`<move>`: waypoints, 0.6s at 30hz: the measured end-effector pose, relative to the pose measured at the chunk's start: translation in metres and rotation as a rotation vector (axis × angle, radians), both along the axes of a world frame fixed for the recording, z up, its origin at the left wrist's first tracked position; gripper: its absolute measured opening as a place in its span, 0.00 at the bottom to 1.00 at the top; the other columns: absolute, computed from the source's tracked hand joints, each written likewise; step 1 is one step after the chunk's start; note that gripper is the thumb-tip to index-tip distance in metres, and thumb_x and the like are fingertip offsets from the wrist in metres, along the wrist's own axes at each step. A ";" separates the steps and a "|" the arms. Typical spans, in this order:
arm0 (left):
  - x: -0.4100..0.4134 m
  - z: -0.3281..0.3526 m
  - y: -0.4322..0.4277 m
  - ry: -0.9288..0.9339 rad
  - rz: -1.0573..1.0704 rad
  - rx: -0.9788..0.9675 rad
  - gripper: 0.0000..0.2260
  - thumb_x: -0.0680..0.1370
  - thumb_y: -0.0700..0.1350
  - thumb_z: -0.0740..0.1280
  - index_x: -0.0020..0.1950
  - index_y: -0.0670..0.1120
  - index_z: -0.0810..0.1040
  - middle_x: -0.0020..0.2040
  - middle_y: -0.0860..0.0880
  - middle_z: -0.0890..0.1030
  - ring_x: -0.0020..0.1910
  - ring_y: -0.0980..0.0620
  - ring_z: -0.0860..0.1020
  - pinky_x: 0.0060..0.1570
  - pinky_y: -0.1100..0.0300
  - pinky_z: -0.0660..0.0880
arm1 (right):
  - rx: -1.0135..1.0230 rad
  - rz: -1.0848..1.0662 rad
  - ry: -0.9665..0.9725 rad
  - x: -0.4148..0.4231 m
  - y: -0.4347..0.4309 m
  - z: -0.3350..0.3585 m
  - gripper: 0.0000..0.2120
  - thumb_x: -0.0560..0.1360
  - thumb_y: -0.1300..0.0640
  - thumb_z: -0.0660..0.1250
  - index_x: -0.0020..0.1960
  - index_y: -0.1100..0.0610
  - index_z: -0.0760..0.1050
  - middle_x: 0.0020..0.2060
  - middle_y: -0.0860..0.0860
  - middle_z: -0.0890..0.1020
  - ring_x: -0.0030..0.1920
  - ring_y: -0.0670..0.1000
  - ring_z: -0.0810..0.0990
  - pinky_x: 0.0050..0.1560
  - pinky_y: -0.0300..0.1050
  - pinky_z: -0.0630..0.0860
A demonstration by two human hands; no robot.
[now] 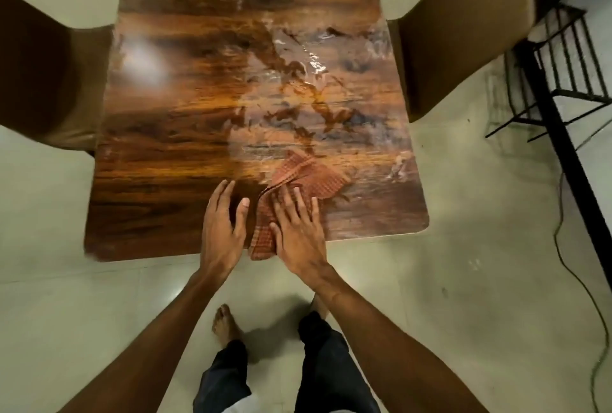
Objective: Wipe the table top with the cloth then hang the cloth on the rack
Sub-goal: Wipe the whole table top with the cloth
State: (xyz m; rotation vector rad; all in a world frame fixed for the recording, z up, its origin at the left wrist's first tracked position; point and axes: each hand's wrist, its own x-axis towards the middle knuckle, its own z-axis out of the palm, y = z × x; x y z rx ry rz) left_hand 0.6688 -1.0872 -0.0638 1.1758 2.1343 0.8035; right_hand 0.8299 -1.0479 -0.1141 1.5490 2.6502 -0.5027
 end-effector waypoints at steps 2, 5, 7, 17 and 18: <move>0.027 0.001 0.013 -0.001 -0.031 -0.005 0.26 0.84 0.57 0.56 0.80 0.47 0.64 0.81 0.48 0.63 0.78 0.48 0.63 0.75 0.42 0.65 | 0.006 0.011 0.019 0.041 0.013 0.000 0.31 0.85 0.41 0.46 0.85 0.50 0.54 0.85 0.51 0.53 0.84 0.54 0.51 0.82 0.64 0.50; 0.056 0.004 0.030 0.009 -0.069 0.006 0.26 0.84 0.57 0.57 0.80 0.48 0.63 0.80 0.48 0.63 0.79 0.49 0.63 0.76 0.44 0.65 | 0.018 -0.304 -0.054 0.130 0.041 -0.003 0.32 0.86 0.38 0.45 0.86 0.51 0.48 0.85 0.52 0.52 0.84 0.56 0.52 0.83 0.63 0.46; 0.072 0.002 0.039 0.024 -0.100 0.016 0.25 0.85 0.55 0.57 0.80 0.48 0.63 0.81 0.48 0.62 0.79 0.49 0.62 0.76 0.45 0.63 | -0.006 -0.516 -0.069 0.176 0.053 0.000 0.32 0.85 0.40 0.46 0.85 0.54 0.53 0.84 0.56 0.55 0.84 0.60 0.52 0.82 0.65 0.46; 0.100 -0.003 0.060 0.025 -0.118 0.001 0.25 0.85 0.56 0.57 0.80 0.48 0.63 0.81 0.49 0.62 0.79 0.49 0.61 0.76 0.45 0.63 | -0.011 -0.202 -0.036 0.162 0.069 -0.005 0.33 0.85 0.38 0.47 0.86 0.49 0.47 0.85 0.51 0.49 0.85 0.57 0.49 0.82 0.65 0.50; 0.098 -0.002 0.061 0.023 -0.114 0.012 0.25 0.85 0.57 0.57 0.80 0.48 0.63 0.81 0.49 0.62 0.79 0.49 0.62 0.76 0.46 0.63 | -0.004 -0.280 -0.039 0.169 0.080 -0.005 0.32 0.85 0.38 0.48 0.86 0.49 0.47 0.85 0.51 0.49 0.84 0.58 0.50 0.83 0.64 0.49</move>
